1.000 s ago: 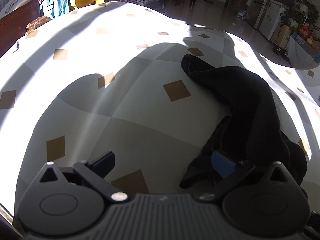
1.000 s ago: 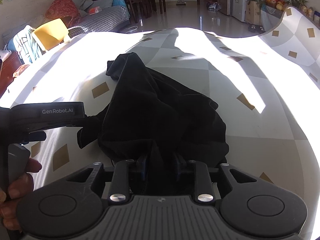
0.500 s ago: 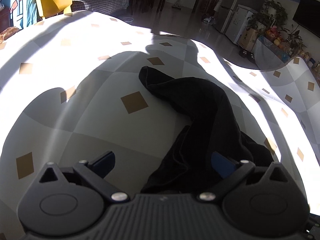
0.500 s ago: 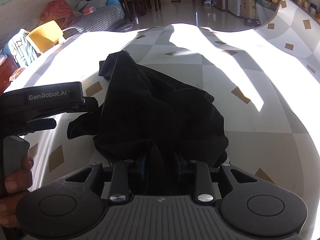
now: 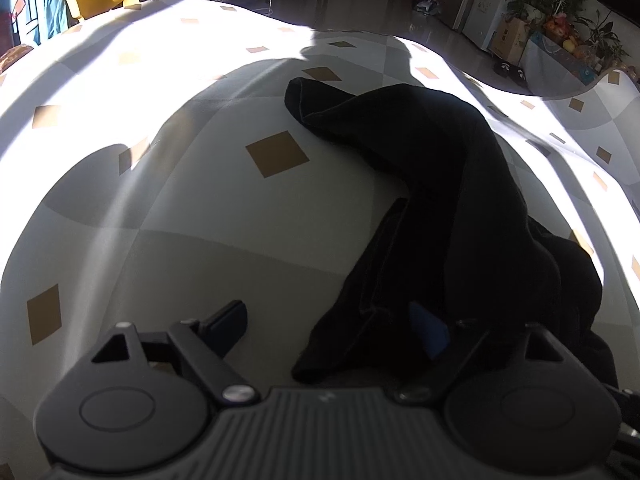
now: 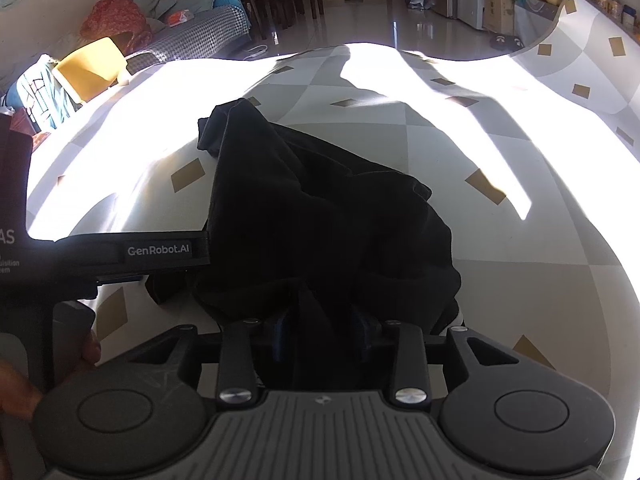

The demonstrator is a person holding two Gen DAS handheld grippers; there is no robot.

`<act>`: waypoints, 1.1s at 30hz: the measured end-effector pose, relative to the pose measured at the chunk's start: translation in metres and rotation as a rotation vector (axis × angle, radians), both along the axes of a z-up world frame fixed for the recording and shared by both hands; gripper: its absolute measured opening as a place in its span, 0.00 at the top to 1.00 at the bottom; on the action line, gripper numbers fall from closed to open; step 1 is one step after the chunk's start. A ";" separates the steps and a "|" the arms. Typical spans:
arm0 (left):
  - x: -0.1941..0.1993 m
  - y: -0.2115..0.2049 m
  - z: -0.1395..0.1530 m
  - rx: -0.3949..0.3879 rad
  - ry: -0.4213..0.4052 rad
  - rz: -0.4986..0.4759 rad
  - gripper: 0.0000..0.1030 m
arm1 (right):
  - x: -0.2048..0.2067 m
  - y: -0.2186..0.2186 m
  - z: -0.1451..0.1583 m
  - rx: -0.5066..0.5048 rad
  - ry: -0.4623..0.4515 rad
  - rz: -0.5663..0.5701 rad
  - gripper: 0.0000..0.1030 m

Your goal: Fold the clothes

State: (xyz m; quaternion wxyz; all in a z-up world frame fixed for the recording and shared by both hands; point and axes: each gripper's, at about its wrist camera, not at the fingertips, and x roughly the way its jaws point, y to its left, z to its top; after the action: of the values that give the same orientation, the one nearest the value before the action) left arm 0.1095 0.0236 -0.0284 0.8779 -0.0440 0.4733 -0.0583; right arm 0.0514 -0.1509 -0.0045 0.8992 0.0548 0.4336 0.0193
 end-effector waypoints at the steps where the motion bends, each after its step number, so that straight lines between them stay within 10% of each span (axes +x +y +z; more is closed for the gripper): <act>1: 0.001 0.000 0.000 0.010 -0.005 0.000 0.22 | 0.000 0.000 0.000 -0.001 0.000 0.000 0.68; 23: -0.014 0.023 -0.004 0.157 0.036 0.070 0.09 | -0.006 0.000 0.024 0.033 -0.072 0.002 0.61; 33: -0.018 0.036 0.004 0.071 0.048 0.115 0.12 | -0.009 -0.009 0.029 0.053 -0.091 -0.007 0.55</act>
State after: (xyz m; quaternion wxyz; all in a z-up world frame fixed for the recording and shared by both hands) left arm 0.0914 0.0594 -0.0247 0.8692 -0.0415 0.4925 0.0103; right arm 0.0423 -0.1598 0.0250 0.9162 0.0793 0.3915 0.0302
